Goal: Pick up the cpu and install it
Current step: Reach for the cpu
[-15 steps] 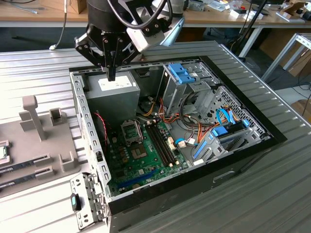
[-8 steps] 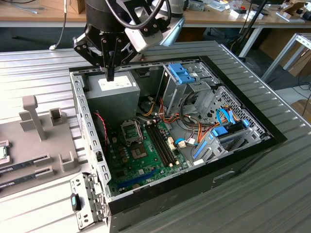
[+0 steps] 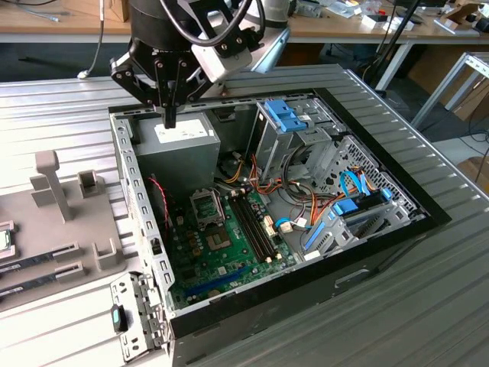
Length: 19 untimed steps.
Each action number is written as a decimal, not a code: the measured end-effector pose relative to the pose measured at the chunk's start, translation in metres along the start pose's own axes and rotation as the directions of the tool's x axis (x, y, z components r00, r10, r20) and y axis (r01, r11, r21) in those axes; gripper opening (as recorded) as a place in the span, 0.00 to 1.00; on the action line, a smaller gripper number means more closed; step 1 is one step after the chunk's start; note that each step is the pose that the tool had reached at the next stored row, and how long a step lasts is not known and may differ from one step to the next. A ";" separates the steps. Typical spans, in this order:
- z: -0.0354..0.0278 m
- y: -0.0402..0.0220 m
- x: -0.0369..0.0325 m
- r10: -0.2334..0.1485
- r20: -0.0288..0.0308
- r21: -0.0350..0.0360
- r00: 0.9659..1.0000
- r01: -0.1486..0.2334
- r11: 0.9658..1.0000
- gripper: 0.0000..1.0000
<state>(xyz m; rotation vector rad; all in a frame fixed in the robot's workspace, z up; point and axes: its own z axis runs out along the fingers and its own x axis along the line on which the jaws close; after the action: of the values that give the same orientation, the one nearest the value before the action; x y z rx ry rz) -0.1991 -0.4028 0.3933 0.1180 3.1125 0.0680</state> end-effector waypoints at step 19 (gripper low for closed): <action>-0.0002 -0.0005 0.0071 0.000 0.000 0.000 1.000 0.000 1.000 0.11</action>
<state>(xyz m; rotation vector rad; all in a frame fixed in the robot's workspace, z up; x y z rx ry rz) -0.2063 -0.4028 0.3933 0.1180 3.1125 0.0681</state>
